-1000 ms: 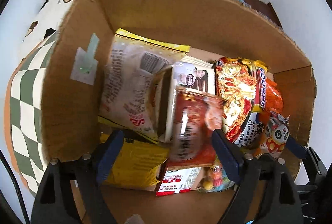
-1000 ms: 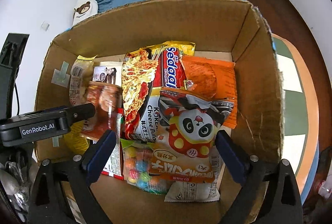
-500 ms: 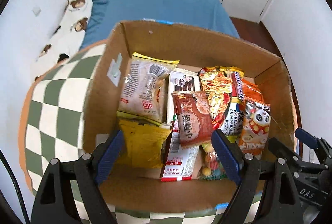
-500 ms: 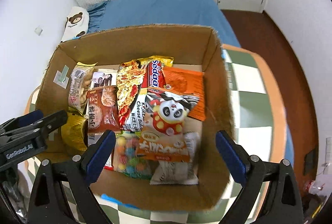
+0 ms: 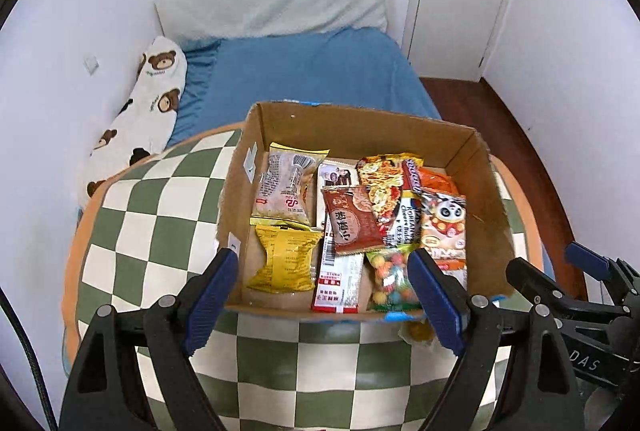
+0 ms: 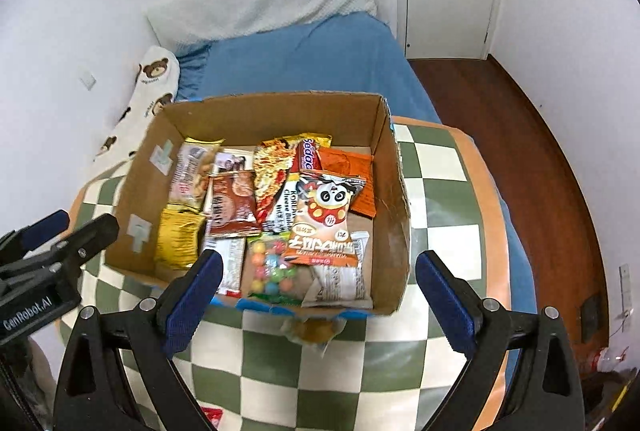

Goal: Organize snacks
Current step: 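Lift both tools out of the box toward the last snacks, then grasp the small red pouch with the left tool while the right grasps the wrapped egg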

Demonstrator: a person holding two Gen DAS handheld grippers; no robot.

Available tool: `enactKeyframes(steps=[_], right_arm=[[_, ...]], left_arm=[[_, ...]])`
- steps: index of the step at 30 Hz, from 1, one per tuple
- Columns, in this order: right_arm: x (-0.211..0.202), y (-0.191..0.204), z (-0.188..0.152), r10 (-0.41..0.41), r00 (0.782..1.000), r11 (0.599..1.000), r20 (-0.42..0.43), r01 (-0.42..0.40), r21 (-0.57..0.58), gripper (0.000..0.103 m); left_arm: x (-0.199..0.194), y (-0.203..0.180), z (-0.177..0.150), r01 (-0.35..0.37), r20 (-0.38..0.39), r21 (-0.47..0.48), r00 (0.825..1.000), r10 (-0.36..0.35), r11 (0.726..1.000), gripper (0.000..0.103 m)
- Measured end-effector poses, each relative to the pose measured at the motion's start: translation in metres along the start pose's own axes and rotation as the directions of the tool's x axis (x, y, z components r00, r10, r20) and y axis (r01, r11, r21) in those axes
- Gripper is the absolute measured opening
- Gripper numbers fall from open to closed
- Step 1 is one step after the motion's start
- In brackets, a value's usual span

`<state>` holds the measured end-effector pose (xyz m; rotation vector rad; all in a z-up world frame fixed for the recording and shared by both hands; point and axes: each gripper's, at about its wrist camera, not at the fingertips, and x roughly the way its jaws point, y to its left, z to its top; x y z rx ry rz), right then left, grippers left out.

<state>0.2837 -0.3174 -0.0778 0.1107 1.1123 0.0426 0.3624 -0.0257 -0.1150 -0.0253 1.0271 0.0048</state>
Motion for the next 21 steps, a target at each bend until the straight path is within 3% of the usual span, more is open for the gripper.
enactKeyframes(steps=[12, 17, 21], right_arm=[[-0.044, 0.002, -0.038, 0.084, 0.995, 0.996, 0.055, -0.086, 0.028, 0.099], [-0.013, -0.009, -0.061, 0.161, 0.986, 0.986, -0.045, -0.159, 0.046, 0.086], [0.028, -0.02, -0.081, 0.191, 0.974, 0.981, -0.119, -0.185, 0.062, 0.085]], left_arm=[[-0.038, -0.001, -0.039, -0.012, 0.026, -0.027, 1.0, 0.013, 1.0, 0.087], [-0.022, 0.007, -0.065, -0.055, -0.043, -0.077, 0.998, 0.052, 0.996, 0.087], [0.006, 0.02, -0.093, -0.111, -0.147, -0.139, 0.985, 0.091, 0.984, 0.087]])
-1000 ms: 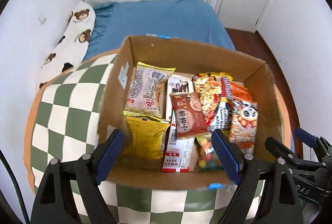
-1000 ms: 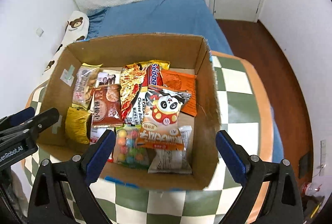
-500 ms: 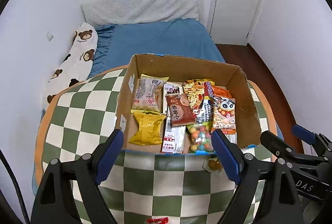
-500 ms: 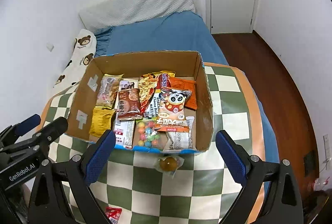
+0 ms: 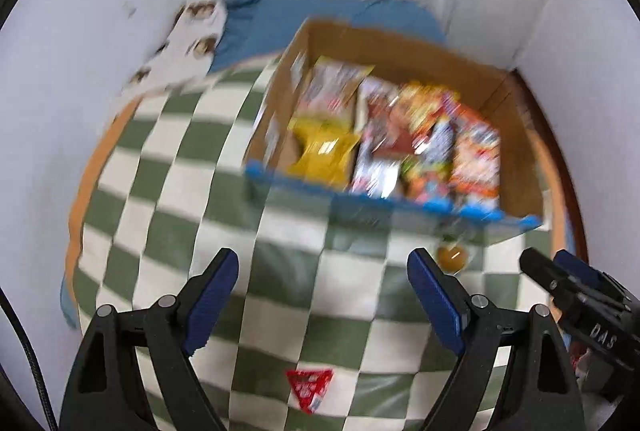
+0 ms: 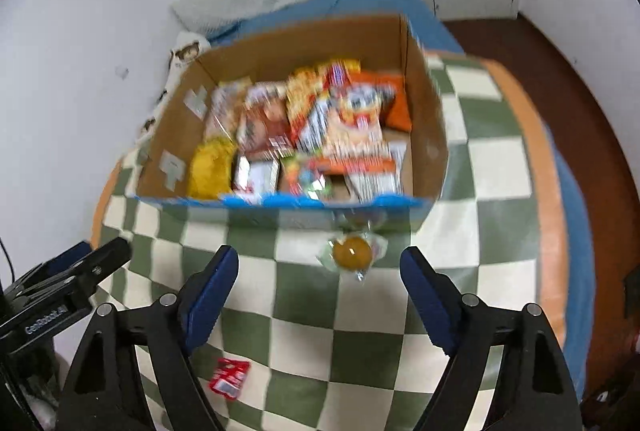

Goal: Organize snacks
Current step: 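Grasp the small red pouch with the left tool while the right grasps the wrapped egg, then carry the pouch and egg into the box and open both tools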

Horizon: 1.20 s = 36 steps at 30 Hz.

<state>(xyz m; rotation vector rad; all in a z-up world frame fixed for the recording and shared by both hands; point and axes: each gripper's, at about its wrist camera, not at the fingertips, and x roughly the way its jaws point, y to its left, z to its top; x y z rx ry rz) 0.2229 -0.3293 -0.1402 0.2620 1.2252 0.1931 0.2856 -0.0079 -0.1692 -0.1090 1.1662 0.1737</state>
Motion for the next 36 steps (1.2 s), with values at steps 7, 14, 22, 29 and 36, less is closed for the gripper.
enactKeyframes(steps=[7, 14, 22, 29, 36], right_arm=[[0.095, -0.038, -0.017, 0.036, 0.99, 0.997, -0.137, -0.027, 0.066, 0.085], [0.147, -0.045, -0.021, 0.039, 0.99, 0.996, -0.136, -0.028, 0.082, 0.063], [0.145, -0.022, -0.038, 0.004, 0.991, 0.998, -0.134, -0.012, -0.059, 0.061], [0.125, -0.022, -0.092, 0.012, 0.975, 0.991, -0.222, -0.041, -0.126, 0.061], [0.116, -0.021, -0.129, 0.014, 0.966, 0.992, -0.257, -0.045, -0.115, 0.061]], left_arm=[[0.063, 0.033, -0.053, -0.088, -0.222, -0.138, 0.973, 0.056, 0.987, 0.086], [0.103, 0.061, -0.111, -0.096, -0.403, -0.265, 0.915, -0.02, 0.959, 0.086], [0.135, 0.066, -0.158, 0.01, -0.505, -0.429, 0.827, -0.248, 0.903, 0.086], [0.164, 0.053, -0.175, 0.02, -0.561, -0.377, 0.79, -0.246, 0.926, 0.044], [0.161, 0.027, -0.161, 0.059, -0.526, -0.238, 0.831, -0.18, 0.969, 0.03]])
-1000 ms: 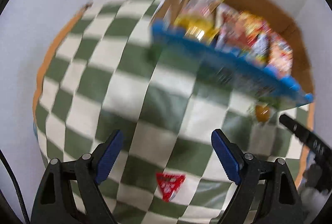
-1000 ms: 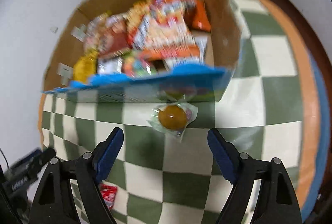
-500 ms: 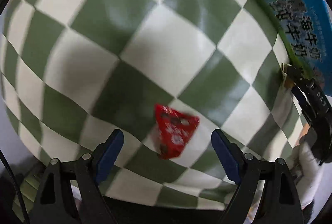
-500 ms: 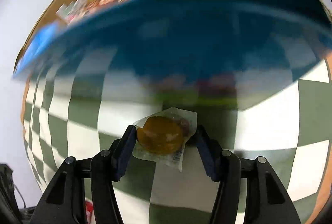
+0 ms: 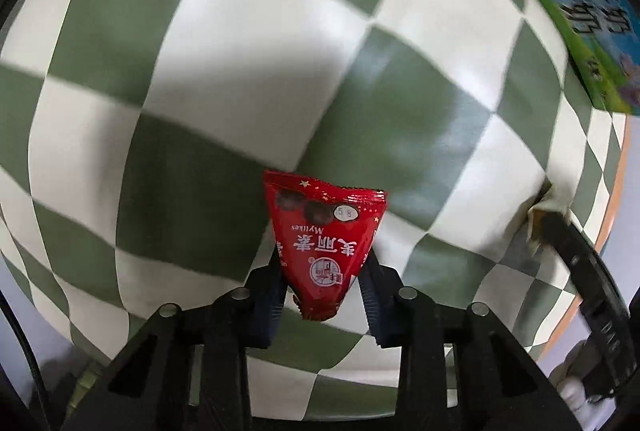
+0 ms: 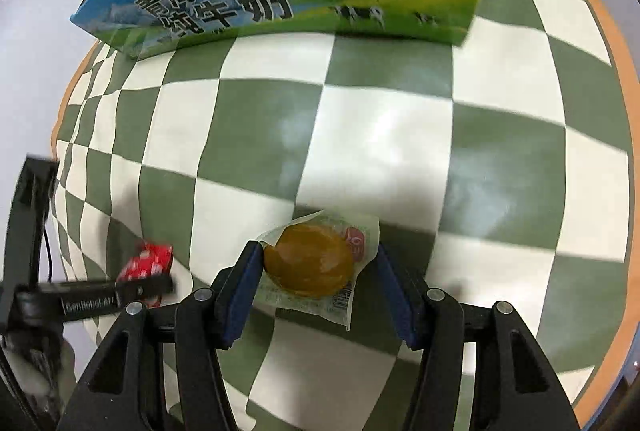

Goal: Organize snacks
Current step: 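Carry the pouch and egg into the box and open both tools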

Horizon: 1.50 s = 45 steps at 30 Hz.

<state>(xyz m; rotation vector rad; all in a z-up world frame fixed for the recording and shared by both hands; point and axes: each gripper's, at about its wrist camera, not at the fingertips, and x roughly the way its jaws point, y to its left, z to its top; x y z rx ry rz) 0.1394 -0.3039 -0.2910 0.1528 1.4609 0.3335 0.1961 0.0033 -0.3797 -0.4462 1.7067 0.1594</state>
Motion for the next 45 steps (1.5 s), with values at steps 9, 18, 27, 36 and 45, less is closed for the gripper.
enactKeyframes(steps=[9, 18, 27, 36, 45], right_arm=[[-0.03, 0.008, -0.006, 0.005, 0.998, 1.0, 0.069, -0.007, 0.027, 0.061], [-0.118, 0.008, 0.029, 0.064, 0.974, 0.996, 0.215, -0.076, 0.049, 0.061], [-0.18, 0.003, 0.12, 0.081, 0.939, 0.993, 0.335, -0.104, 0.05, 0.061], [-0.134, -0.009, 0.193, 0.082, 0.976, 0.989, 0.203, -0.104, 0.102, 0.061], [-0.086, -0.014, 0.213, 0.019, 1.0, 0.992, -0.002, -0.018, 0.126, 0.096]], left_arm=[[-0.039, -0.054, -0.007, -0.023, 0.114, 0.199, 0.993, 0.001, 0.98, 0.029], [-0.155, -0.099, 0.005, 0.094, 0.259, 0.328, 0.948, -0.185, 0.94, 0.029], [-0.235, -0.14, 0.087, 0.096, 0.337, 0.394, 0.91, -0.241, 0.914, 0.029], [-0.183, -0.144, 0.178, 0.072, 0.188, 0.325, 0.972, -0.139, 0.943, 0.029], [-0.133, -0.133, 0.203, 0.044, 0.056, 0.267, 0.996, -0.062, 0.963, 0.052]])
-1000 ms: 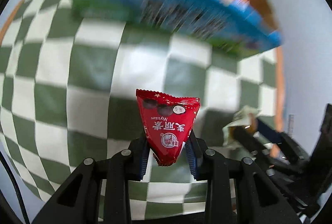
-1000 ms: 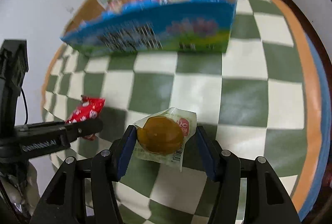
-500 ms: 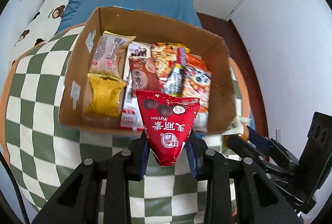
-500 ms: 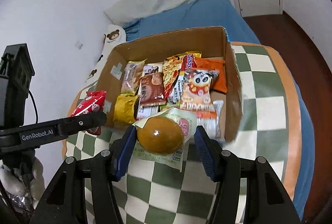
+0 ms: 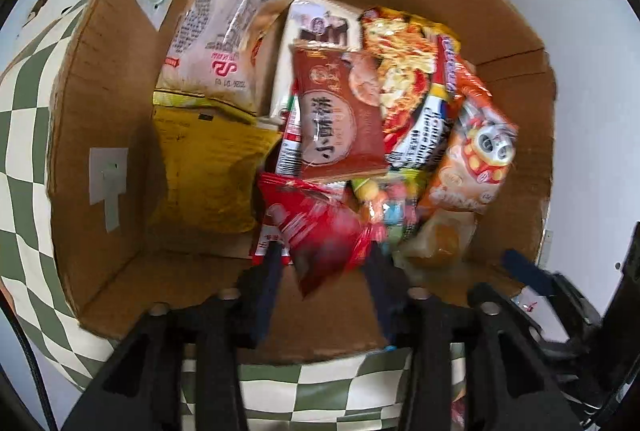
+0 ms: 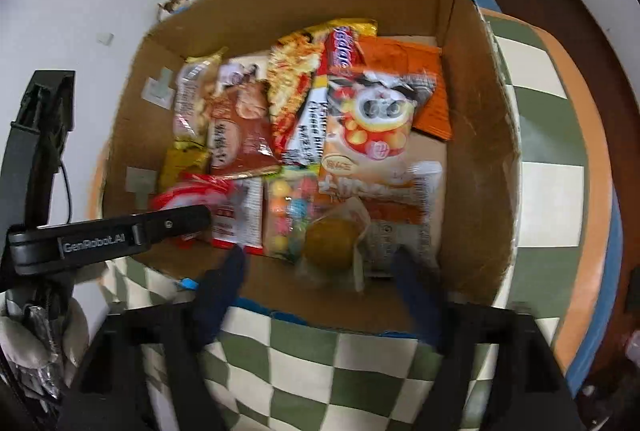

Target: Organize snacks

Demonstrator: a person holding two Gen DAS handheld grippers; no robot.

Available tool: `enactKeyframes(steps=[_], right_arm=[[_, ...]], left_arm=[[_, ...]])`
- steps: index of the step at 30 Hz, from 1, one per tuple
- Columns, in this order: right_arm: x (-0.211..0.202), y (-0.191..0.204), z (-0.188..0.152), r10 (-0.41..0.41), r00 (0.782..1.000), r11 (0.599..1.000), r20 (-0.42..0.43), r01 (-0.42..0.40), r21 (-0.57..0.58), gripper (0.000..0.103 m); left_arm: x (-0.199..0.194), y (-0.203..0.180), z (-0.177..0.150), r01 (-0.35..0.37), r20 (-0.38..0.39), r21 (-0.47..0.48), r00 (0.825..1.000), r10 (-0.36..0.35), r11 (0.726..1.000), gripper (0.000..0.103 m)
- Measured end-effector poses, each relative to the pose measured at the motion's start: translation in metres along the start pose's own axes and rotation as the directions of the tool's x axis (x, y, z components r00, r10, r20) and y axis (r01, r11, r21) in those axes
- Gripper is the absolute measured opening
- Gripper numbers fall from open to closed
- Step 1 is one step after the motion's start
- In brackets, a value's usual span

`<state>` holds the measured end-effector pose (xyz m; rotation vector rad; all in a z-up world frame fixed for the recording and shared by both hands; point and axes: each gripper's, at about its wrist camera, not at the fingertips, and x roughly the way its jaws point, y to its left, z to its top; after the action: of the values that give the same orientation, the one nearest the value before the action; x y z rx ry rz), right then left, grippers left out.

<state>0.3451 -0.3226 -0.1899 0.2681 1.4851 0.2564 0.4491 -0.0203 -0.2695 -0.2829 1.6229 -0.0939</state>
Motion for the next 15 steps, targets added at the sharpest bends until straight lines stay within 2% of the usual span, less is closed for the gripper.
enactKeyframes(steps=[1, 2, 3, 6, 9, 12, 15], right_arm=[[-0.001, 0.0, 0.001, -0.019, 1.0, 1.0, 0.005, 0.019, 0.0, 0.098], [-0.003, -0.001, 0.002, -0.033, 0.999, 0.999, 0.011, 0.033, 0.003, 0.098], [-0.005, -0.002, 0.003, -0.046, 0.999, 0.999, 0.013, 0.045, 0.007, 0.098], [-0.013, -0.004, 0.005, -0.121, 0.992, 0.993, 0.047, 0.121, 0.013, 0.099], [-0.02, -0.005, 0.006, -0.189, 0.979, 0.982, 0.075, 0.188, 0.015, 0.1], [-0.023, -0.007, 0.007, -0.237, 0.967, 0.972, 0.089, 0.236, 0.019, 0.102], [-0.025, -0.01, 0.005, -0.251, 0.963, 0.968, 0.101, 0.249, 0.032, 0.102]], left_arm=[[0.0, 0.001, 0.0, -0.018, 0.008, 0.002, 1.0, 0.018, 1.0, 0.058], [0.0, 0.0, -0.001, -0.03, 0.017, 0.008, 0.999, 0.03, 1.0, 0.07], [-0.001, 0.0, -0.002, -0.041, 0.026, 0.014, 0.999, 0.041, 0.999, 0.079], [-0.008, -0.003, -0.006, -0.085, 0.08, 0.032, 0.993, 0.082, 0.996, 0.089], [-0.017, -0.005, -0.009, -0.144, 0.146, 0.041, 0.98, 0.137, 0.989, 0.095], [-0.026, -0.005, -0.014, -0.146, 0.182, 0.036, 0.974, 0.137, 0.989, 0.095], [-0.038, -0.006, -0.021, -0.169, 0.229, 0.033, 0.96, 0.157, 0.985, 0.095]])
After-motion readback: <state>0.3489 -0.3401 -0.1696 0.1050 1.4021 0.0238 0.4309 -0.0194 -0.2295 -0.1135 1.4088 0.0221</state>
